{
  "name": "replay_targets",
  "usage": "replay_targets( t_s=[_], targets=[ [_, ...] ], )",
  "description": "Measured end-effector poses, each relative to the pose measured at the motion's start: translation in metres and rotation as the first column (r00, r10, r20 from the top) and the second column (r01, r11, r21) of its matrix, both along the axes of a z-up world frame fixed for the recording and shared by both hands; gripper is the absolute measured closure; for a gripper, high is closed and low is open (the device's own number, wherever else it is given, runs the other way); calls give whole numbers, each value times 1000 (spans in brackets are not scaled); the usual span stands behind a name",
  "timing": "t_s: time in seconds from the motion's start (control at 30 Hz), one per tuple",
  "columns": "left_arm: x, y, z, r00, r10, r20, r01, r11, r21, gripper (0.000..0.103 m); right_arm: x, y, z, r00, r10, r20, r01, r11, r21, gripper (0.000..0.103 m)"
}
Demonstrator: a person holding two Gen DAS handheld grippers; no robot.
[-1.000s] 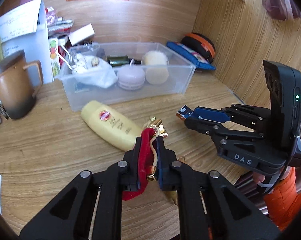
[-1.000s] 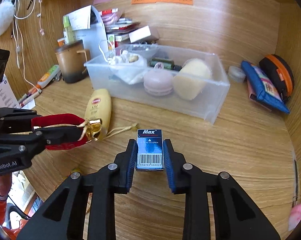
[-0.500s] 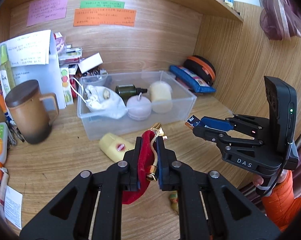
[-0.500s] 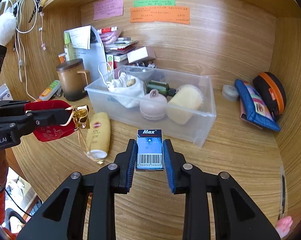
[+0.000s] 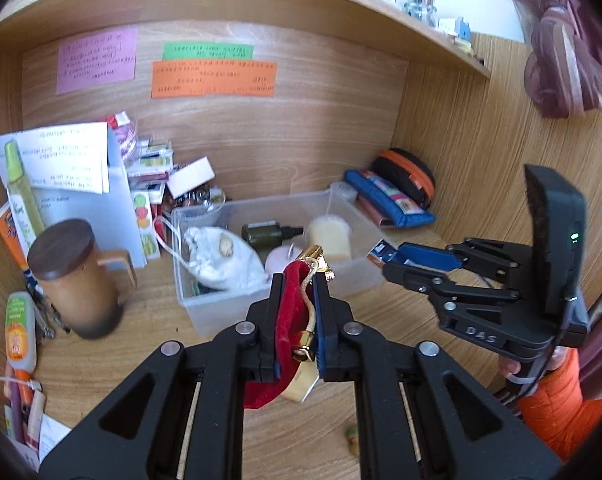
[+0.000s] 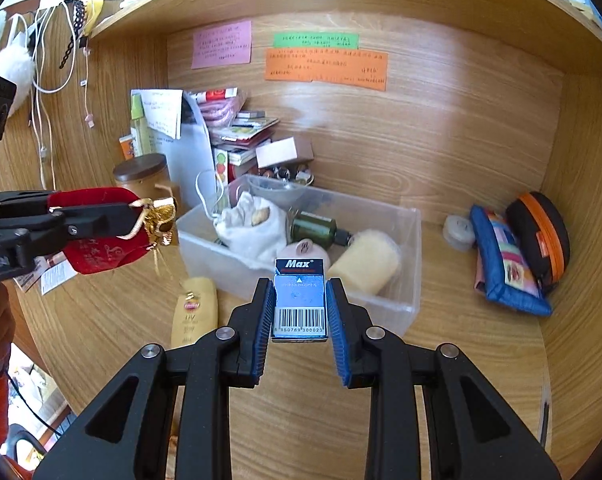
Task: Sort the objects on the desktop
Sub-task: 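Carry the red pouch and blue box over the clear bin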
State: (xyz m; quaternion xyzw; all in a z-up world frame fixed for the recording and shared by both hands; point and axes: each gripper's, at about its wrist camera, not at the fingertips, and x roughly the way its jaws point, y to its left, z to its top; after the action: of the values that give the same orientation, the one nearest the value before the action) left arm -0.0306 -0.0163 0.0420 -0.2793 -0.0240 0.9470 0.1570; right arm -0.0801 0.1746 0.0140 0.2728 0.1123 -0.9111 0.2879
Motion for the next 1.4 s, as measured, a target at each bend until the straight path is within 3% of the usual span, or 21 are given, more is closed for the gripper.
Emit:
replay_targets(
  t_s=[0.27, 0.53, 1.07, 1.4],
  targets=[
    [-18, -4, 27, 999, 22, -44, -23, 1000, -15, 92, -20, -6, 16, 1000, 13, -23, -13, 1000, -13, 78],
    [-51, -6, 31, 999, 35, -33, -36, 999, -34, 92, -44, -17, 24, 1000, 24, -17, -24, 1000, -20, 78],
    [-136, -11, -2, 993, 59, 100, -58, 998, -7, 92, -110, -44, 6, 998, 15, 63, -16, 999, 30, 78],
    [-168, -4, -28, 984, 64, 168, -57, 997, -46, 92, -137, -65, -18, 993, 18, 115, -29, 994, 101, 78]
  ],
)
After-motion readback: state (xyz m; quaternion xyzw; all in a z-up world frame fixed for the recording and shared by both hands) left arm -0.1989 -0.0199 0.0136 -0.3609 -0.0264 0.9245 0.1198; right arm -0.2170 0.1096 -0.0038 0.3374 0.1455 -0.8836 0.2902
